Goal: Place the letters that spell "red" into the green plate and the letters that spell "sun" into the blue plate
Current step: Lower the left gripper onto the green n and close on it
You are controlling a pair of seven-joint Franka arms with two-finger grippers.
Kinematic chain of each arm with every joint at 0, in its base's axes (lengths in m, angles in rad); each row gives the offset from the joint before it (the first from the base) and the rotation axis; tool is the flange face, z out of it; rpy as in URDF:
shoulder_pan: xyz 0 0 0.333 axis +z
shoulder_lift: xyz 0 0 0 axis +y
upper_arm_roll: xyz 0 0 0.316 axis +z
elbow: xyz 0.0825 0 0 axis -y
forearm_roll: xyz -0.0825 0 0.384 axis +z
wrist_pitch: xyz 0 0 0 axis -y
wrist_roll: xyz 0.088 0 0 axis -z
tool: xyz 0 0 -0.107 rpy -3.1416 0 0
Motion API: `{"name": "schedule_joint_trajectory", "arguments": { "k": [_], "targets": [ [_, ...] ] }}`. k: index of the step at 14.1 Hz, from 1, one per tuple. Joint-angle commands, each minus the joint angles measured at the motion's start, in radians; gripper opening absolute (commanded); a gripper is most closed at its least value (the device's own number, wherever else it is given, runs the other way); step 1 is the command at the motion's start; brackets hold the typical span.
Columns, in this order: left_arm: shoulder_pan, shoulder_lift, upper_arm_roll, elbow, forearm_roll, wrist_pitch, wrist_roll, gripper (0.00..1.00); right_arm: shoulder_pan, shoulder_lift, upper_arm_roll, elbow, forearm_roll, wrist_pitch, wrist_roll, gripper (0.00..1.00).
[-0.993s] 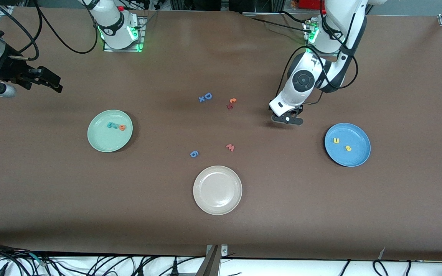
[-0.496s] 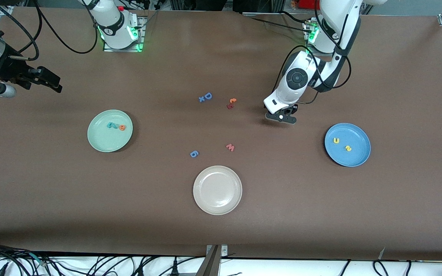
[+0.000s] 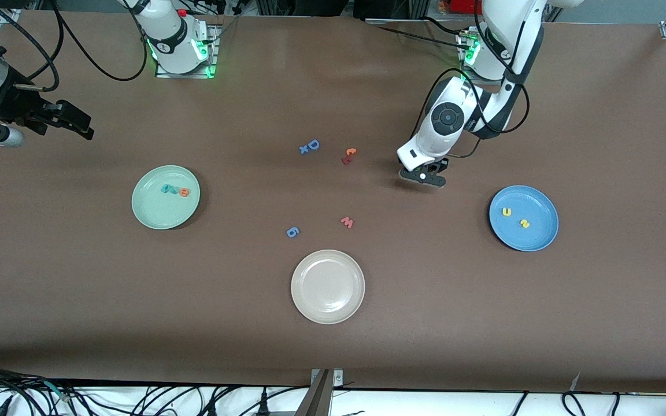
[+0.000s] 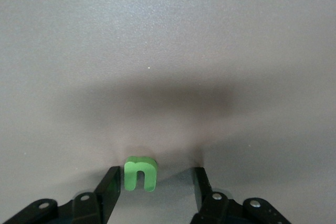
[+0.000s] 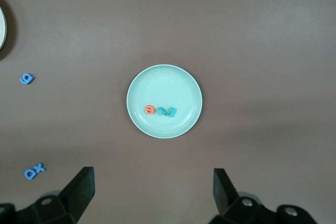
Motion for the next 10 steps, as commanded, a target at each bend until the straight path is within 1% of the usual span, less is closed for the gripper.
{"name": "schedule_joint_trajectory", "arguments": {
  "k": [1, 4, 6, 7, 9, 10],
  "targets": [
    [0.005, -0.008, 0.007, -0.012, 0.018, 0.004, 0.051, 0.71, -0.017, 0.01, 0.015, 0.024, -0.011, -0.022, -0.013, 1.0],
    [0.007, -0.017, 0.007, -0.02, 0.021, 0.004, 0.06, 0.72, -0.018, 0.01, 0.015, 0.024, -0.011, -0.022, -0.013, 1.0],
    [0.007, -0.018, 0.011, -0.02, 0.021, 0.003, 0.06, 0.63, -0.018, 0.01, 0.015, 0.024, -0.011, -0.022, -0.013, 1.0],
    [0.008, -0.02, 0.011, -0.022, 0.021, 0.003, 0.06, 0.57, -0.017, 0.01, 0.015, 0.024, -0.011, -0.022, -0.013, 1.0],
    [0.008, -0.023, 0.011, -0.023, 0.021, 0.003, 0.06, 0.29, -0.017, 0.01, 0.015, 0.024, -0.011, -0.022, -0.013, 1.0],
    [0.008, -0.023, 0.011, -0.023, 0.02, 0.001, 0.059, 0.23, -0.018, 0.01, 0.015, 0.024, -0.011, -0.022, -0.013, 1.0]
  ]
}}
